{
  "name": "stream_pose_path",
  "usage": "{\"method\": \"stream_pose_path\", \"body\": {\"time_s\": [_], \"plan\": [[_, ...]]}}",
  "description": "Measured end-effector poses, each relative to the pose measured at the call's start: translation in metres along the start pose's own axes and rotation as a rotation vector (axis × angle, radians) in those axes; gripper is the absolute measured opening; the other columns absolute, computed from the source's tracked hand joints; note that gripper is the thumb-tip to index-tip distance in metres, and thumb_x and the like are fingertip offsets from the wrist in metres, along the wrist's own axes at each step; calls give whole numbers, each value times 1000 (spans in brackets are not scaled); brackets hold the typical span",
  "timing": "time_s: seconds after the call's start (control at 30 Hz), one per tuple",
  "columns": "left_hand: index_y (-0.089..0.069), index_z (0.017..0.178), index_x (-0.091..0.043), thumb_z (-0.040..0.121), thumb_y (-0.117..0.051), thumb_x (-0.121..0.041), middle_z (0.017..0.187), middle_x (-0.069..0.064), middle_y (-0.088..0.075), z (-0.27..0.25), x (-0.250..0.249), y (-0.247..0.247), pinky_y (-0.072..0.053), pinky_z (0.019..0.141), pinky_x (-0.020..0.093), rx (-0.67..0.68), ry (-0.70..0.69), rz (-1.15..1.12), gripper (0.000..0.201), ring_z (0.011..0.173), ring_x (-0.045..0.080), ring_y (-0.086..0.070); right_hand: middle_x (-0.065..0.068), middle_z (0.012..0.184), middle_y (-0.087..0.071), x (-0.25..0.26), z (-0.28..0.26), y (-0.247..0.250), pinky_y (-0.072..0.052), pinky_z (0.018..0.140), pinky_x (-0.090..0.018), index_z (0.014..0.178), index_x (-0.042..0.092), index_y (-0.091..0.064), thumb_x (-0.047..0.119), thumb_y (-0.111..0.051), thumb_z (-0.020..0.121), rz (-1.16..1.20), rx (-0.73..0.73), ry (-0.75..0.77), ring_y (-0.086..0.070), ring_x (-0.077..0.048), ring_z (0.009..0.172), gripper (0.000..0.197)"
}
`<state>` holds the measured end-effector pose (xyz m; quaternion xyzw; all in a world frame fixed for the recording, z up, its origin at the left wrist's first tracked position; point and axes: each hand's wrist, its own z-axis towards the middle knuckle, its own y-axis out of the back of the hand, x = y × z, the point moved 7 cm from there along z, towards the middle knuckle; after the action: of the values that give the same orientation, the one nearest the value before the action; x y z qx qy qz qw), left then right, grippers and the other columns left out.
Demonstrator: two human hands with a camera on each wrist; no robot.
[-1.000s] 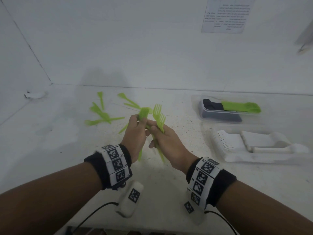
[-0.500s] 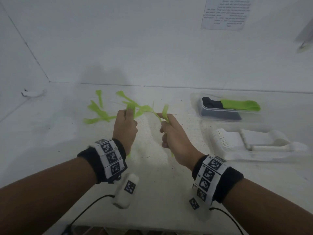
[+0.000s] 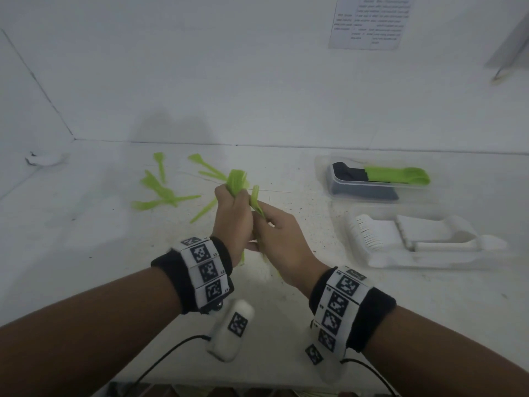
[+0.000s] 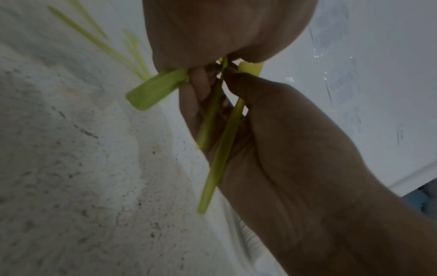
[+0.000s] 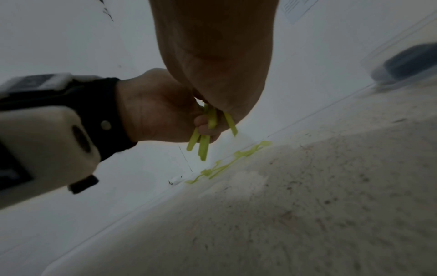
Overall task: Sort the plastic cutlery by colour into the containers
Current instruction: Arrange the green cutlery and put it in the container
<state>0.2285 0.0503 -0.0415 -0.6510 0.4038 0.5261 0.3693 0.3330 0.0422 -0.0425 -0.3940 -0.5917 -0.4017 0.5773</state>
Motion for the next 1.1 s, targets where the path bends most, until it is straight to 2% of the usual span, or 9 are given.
{"method": "stream_pose_path", "body": {"time_s": [0.13, 0.23, 0.3, 0.43, 0.5, 0.63, 0.83, 1.0, 1.1], "plan": [[-44, 117, -18, 105, -40, -25, 97, 6, -52, 4, 1, -2, -50, 66, 38, 17, -43, 67, 14, 80, 19, -56, 4, 73, -59, 3, -2, 2, -44, 68, -35, 81, 35, -69, 18, -46, 107, -72, -18, 47, -51, -13, 68, 39], [-48, 117, -16, 106, -42, -23, 98, 7, -58, 6, -2, 3, -59, 78, 39, 15, -24, 39, 15, 81, 20, -65, 21, 85, -70, 2, -1, 12, -52, 87, -28, 108, 34, -73, 23, -47, 109, -18, -46, 9, -62, 3, 82, 28], [-49, 118, -17, 106, -44, -25, 93, 6, -59, 7, -5, 8, -60, 71, 35, 5, -19, 41, 15, 71, 20, -69, 26, 103, -69, -1, 0, 23, -50, 95, -25, 122, 38, -68, 27, -46, 110, 25, -93, -33, -62, 3, 99, 27], [-48, 118, -15, 105, -47, -27, 78, 3, -45, 6, -5, 9, -36, 50, 26, 26, -45, 58, 18, 52, 10, -38, 14, 78, -44, -9, -1, 30, -38, 70, -28, 86, 34, -53, 56, -48, 104, 158, -99, -162, -37, -8, 64, 29], [-48, 119, -16, 105, -46, -33, 81, 3, -44, 2, -4, 4, -37, 55, 26, 54, -57, 74, 22, 58, 11, -38, 9, 74, -40, -12, 2, 28, -38, 70, -32, 92, 23, -56, 60, -53, 101, 151, -93, -180, -33, -12, 63, 38], [-49, 123, -21, 107, -41, -31, 87, 0, -53, -12, -4, -12, -46, 65, 25, 135, -52, 34, 20, 69, 8, -52, 14, 66, -53, -5, 6, 19, -45, 69, -25, 126, 49, -60, 26, -48, 109, 94, -91, 9, -43, -8, 64, 31], [-50, 126, -30, 107, -43, -26, 102, -3, -62, -17, -11, -11, -49, 83, 31, 134, -141, 57, 21, 93, 8, -63, 17, 122, -73, 3, 11, 14, -50, 104, -29, 136, 32, -66, 21, -50, 109, 159, -93, 22, -66, -1, 116, 33], [-29, 153, -47, 104, -43, -39, 152, -15, -48, -13, -3, -8, -38, 116, 41, 233, -134, 80, 52, 139, 4, -45, 9, 137, -66, -4, 15, -4, -39, 117, -42, 132, 31, -69, 47, -47, 105, 399, 58, -137, -55, -10, 134, 38], [-12, 158, -51, 101, -46, -42, 161, -14, -35, -7, -5, -4, -35, 120, 45, 314, -82, 106, 67, 143, 9, -43, 4, 120, -72, -4, 15, -8, -44, 104, -32, 108, 18, -77, 48, -50, 105, 466, 53, -113, -63, -7, 119, 40]]}}
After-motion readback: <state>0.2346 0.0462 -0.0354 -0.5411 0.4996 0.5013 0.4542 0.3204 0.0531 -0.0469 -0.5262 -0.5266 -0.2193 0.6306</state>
